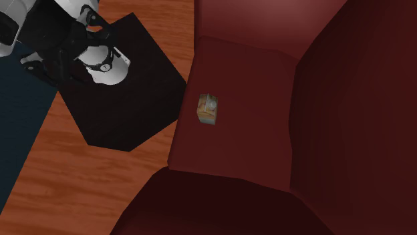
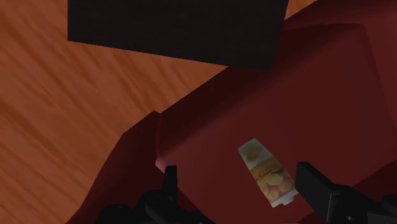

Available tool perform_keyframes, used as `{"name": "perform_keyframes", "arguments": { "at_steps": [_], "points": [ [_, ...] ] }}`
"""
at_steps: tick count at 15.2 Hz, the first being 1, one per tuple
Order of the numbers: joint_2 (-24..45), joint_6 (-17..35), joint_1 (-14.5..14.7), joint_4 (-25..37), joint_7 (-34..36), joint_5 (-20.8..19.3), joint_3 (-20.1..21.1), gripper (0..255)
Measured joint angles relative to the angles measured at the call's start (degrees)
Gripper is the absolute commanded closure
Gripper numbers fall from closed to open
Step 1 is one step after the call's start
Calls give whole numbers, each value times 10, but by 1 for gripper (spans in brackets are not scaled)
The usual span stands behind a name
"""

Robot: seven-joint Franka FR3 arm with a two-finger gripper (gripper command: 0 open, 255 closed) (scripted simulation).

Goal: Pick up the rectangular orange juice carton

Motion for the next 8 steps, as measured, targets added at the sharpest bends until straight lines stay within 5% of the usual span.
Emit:
{"name": "perform_keyframes", "arguments": {
  "at_steps": [2,8],
  "points": [
    [1,10,2,-6,-4,2,1,0],
    [31,154,37,-81,-37,35,20,0]
  ]
}}
